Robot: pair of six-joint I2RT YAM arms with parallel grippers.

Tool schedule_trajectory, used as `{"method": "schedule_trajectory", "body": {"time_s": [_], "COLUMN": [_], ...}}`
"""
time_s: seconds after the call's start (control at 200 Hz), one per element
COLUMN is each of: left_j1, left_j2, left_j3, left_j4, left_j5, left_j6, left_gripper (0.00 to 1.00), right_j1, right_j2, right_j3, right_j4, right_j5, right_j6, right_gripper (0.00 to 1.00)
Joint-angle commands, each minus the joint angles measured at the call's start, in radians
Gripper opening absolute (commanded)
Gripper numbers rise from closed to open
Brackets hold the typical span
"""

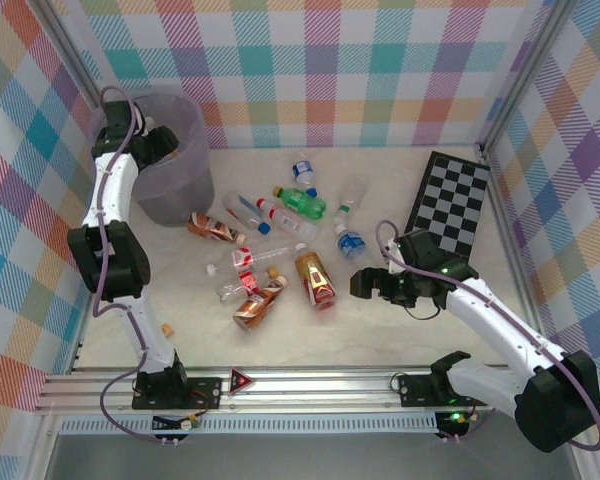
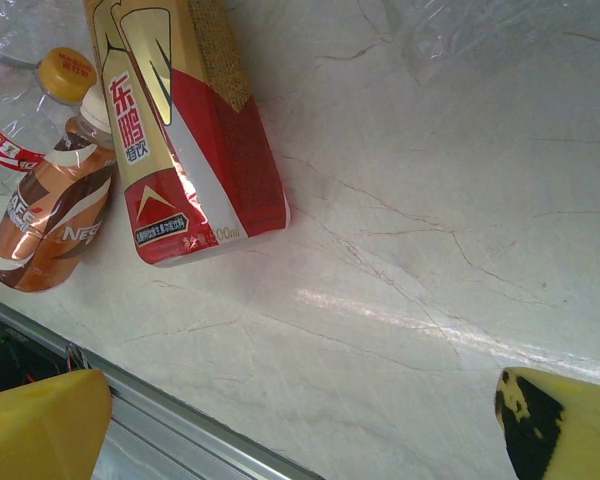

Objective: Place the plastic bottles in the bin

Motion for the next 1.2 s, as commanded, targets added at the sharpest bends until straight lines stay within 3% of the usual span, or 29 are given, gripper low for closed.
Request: {"method": "schedule_trajectory", "body": {"time_s": [0.0,0.07,0.41,1.195], "left_j1": [-0.006,-0.006,-0.006,-0.006], "left_j2": [-0.003,-0.006,-0.036,-0.252], "left_j3": [0.019,0.015,0.022,0.081], "left_j4": [-0.030,-0.032,-0.042,-0.136], "left_j5": [-0.015,-0.015,-0.009,-0.044], "left_j6": [0.048,0.054,0.068,0.160], "left_gripper": [0.56,0.65,0.82,0.89], "right_j1": [0.008,0.008,0.007,0.008], "right_j2": [-0.012,-0.003,0.003,-0.026], "right_j3": [-0.011,-0.008,-0.002,-0.006], "right_j4": [-0.023,-0.020,-0.015,-0.017], "right_j5": [0.007,0.004,0.006,0.070], "right_j6": [0.007,0.004,0.006,0.013], "right_gripper": [0.98,0.98,0.98,0.99]}}
